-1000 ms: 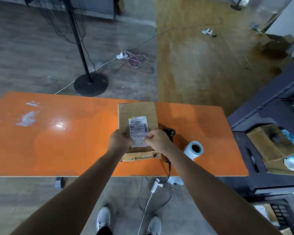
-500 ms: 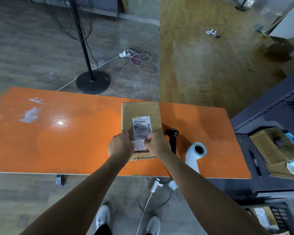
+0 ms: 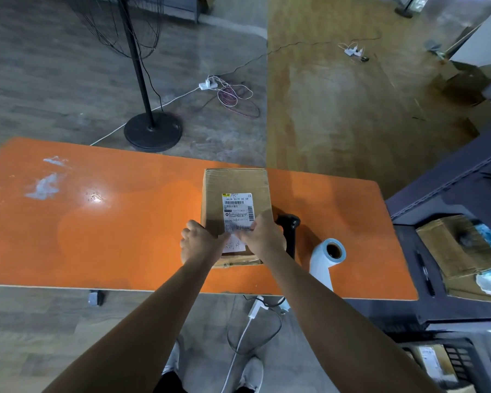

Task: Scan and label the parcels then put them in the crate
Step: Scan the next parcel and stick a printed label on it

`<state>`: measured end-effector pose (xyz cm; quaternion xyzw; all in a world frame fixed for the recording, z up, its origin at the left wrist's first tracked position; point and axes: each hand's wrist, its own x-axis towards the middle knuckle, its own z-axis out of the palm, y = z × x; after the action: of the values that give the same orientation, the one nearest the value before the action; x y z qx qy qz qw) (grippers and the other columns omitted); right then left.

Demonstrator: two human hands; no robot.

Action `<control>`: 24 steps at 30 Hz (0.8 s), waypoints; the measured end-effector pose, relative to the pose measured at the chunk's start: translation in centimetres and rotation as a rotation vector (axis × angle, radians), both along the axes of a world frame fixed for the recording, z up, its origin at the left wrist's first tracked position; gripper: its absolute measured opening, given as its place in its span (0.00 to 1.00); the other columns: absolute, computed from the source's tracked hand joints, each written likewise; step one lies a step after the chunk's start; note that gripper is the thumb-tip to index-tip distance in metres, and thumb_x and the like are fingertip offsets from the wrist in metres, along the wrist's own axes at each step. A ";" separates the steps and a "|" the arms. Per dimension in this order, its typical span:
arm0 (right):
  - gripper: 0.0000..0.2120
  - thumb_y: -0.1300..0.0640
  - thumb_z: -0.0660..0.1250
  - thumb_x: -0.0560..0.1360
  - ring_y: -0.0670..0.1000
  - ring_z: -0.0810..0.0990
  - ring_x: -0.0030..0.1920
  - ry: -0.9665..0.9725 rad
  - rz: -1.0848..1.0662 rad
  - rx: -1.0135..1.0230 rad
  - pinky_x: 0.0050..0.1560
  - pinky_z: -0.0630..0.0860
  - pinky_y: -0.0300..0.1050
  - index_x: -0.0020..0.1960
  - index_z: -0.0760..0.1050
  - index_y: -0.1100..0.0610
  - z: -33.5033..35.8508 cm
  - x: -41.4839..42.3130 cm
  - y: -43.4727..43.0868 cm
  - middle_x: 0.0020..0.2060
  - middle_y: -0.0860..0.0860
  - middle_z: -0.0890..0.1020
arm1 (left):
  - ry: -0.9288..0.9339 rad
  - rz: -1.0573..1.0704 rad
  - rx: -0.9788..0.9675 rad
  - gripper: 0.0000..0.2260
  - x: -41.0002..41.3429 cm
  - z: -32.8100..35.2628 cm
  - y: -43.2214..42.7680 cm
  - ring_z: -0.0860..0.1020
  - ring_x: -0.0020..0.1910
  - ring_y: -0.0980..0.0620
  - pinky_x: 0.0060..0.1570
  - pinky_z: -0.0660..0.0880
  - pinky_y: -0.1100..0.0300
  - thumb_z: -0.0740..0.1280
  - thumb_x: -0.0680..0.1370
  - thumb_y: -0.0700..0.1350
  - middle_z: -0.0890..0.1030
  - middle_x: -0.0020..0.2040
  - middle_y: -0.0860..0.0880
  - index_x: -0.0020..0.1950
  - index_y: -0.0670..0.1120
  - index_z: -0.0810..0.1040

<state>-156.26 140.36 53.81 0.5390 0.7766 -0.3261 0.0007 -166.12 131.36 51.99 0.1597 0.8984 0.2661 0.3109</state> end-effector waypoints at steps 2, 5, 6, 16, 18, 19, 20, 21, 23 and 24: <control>0.22 0.37 0.72 0.71 0.46 0.81 0.38 -0.012 0.012 0.017 0.29 0.69 0.39 0.55 0.73 0.50 -0.1 0.0 0.1 0.42 0.44 0.82 | -0.028 0.003 0.008 0.32 -0.3 -0.3 0.1 0.72 0.60 0.40 0.58 0.73 0.48 0.72 0.69 0.60 0.71 0.59 0.42 0.63 0.41 0.65; 0.18 0.45 0.74 0.73 0.46 0.78 0.41 0.059 0.137 -0.121 0.34 0.72 0.38 0.53 0.70 0.52 0.9 1.4 0.6 0.43 0.44 0.77 | -0.145 0.020 0.105 0.27 -1.1 -0.8 -0.4 0.75 0.55 0.42 0.54 0.76 0.45 0.70 0.69 0.61 0.71 0.56 0.45 0.57 0.46 0.66; 0.19 0.48 0.75 0.73 0.46 0.77 0.44 0.050 0.194 -0.166 0.35 0.70 0.36 0.54 0.68 0.53 1.1 1.9 0.6 0.47 0.46 0.75 | -0.179 0.021 0.133 0.25 -1.3 -0.9 -0.7 0.76 0.53 0.43 0.51 0.78 0.46 0.70 0.69 0.61 0.72 0.56 0.45 0.56 0.47 0.66; 0.13 0.49 0.69 0.76 0.49 0.76 0.44 0.105 0.093 0.222 0.39 0.75 0.40 0.53 0.70 0.55 -0.9 4.1 1.4 0.48 0.49 0.75 | -0.183 -0.087 0.248 0.29 -1.0 -0.2 -1.5 0.74 0.60 0.42 0.53 0.76 0.50 0.65 0.78 0.50 0.72 0.67 0.43 0.77 0.49 0.60; 0.18 0.44 0.67 0.76 0.51 0.76 0.49 0.004 0.030 0.203 0.44 0.78 0.45 0.58 0.71 0.56 -1.8 4.9 2.0 0.52 0.51 0.74 | -0.222 -0.084 0.276 0.26 -0.6 0.2 -1.5 0.77 0.58 0.44 0.51 0.77 0.50 0.61 0.79 0.49 0.75 0.65 0.45 0.77 0.53 0.60; 0.21 0.42 0.66 0.76 0.52 0.77 0.49 -0.021 0.043 0.127 0.44 0.79 0.47 0.59 0.71 0.56 -2.2 5.1 2.2 0.53 0.52 0.75 | -0.240 -0.087 0.279 0.25 -0.3 0.4 -1.6 0.77 0.56 0.44 0.49 0.77 0.51 0.60 0.80 0.49 0.77 0.64 0.46 0.76 0.55 0.60; 0.22 0.41 0.65 0.76 0.53 0.79 0.47 -0.015 0.061 0.046 0.42 0.80 0.48 0.60 0.71 0.57 -2.4 5.3 2.1 0.52 0.53 0.76 | -0.260 -0.075 0.294 0.24 0.1 0.5 -1.6 0.78 0.55 0.45 0.46 0.76 0.52 0.59 0.80 0.48 0.78 0.63 0.47 0.76 0.56 0.61; 0.23 0.41 0.65 0.76 0.53 0.79 0.46 0.011 0.071 -0.015 0.41 0.80 0.48 0.60 0.70 0.58 -2.6 5.4 2.1 0.51 0.53 0.77 | -0.271 -0.056 0.305 0.22 0.4 0.9 -1.7 0.78 0.53 0.46 0.44 0.76 0.53 0.59 0.80 0.47 0.78 0.61 0.48 0.74 0.57 0.63; 0.23 0.41 0.65 0.75 0.53 0.79 0.47 0.083 0.076 -0.044 0.41 0.80 0.49 0.60 0.69 0.58 -2.5 5.7 2.0 0.52 0.53 0.75 | -0.268 -0.001 0.325 0.20 1.2 1.6 -1.9 0.77 0.47 0.48 0.43 0.77 0.51 0.59 0.80 0.44 0.79 0.56 0.48 0.71 0.58 0.66; 0.24 0.40 0.65 0.75 0.53 0.79 0.48 0.126 0.073 -0.056 0.42 0.80 0.49 0.61 0.69 0.57 -2.2 6.0 2.0 0.53 0.52 0.75 | -0.251 0.018 0.339 0.20 1.5 1.9 -2.0 0.77 0.44 0.47 0.42 0.78 0.48 0.59 0.80 0.44 0.78 0.54 0.49 0.71 0.59 0.67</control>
<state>-150.28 142.39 51.56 0.4883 0.7849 -0.3807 -0.0213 -164.63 129.32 53.92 0.1672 0.7965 0.4339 0.3864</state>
